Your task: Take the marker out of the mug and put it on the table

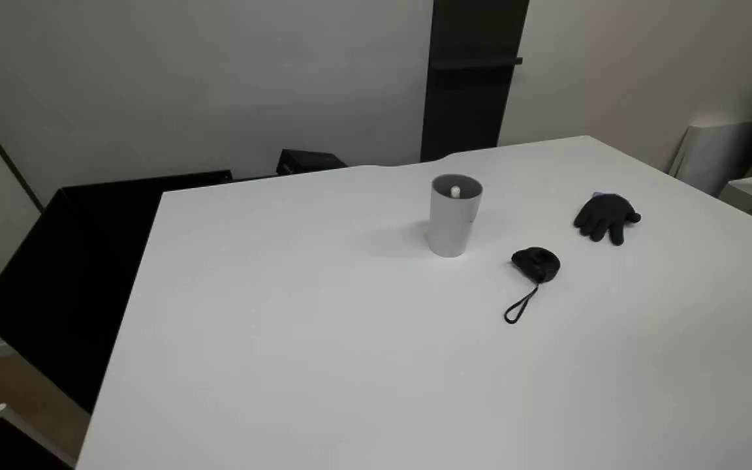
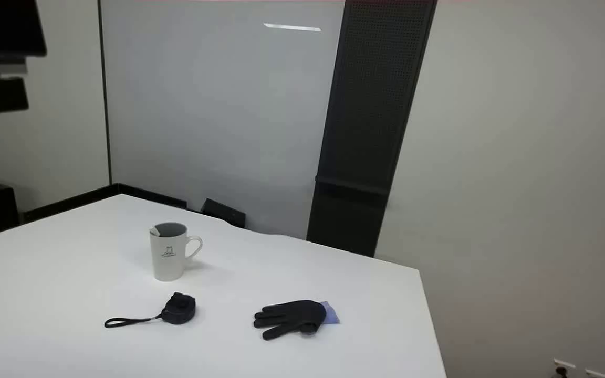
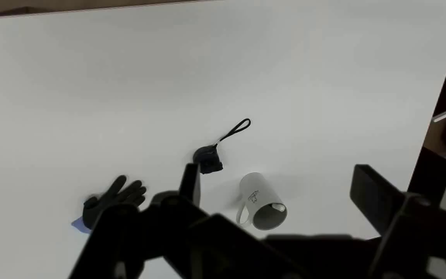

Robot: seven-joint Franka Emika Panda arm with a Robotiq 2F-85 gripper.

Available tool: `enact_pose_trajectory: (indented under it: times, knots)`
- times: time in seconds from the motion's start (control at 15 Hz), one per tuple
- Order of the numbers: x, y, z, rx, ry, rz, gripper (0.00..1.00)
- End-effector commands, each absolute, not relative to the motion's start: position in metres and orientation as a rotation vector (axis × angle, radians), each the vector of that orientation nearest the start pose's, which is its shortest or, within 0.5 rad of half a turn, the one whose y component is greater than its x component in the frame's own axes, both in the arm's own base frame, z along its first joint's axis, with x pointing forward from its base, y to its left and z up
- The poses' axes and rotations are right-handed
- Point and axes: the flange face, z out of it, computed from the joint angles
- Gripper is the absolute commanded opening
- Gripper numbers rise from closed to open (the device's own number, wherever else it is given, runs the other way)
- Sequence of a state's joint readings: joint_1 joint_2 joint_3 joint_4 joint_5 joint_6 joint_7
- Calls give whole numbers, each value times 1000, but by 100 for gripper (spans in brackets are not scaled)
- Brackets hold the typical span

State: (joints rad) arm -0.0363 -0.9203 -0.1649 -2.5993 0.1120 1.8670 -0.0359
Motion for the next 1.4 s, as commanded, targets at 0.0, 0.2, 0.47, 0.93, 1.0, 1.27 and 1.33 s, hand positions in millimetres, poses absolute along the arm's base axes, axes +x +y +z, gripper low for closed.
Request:
enact_pose_trajectory:
  times: [0.0, 0.2, 0.47, 0.93, 1.0, 1.27, 1.33]
  knots:
    - [292, -59, 541, -2897, 197, -291, 100]
    - [292, -59, 541, -2897, 197, -291, 100]
    - [292, -59, 541, -2897, 197, -291, 100]
    - [312, -64, 538, -2908, 246, -288, 100]
    - [322, -66, 536, -2913, 265, -301, 100]
    - [365, -77, 521, -2953, 353, -380, 100]
    - [376, -78, 516, -2963, 367, -386, 100]
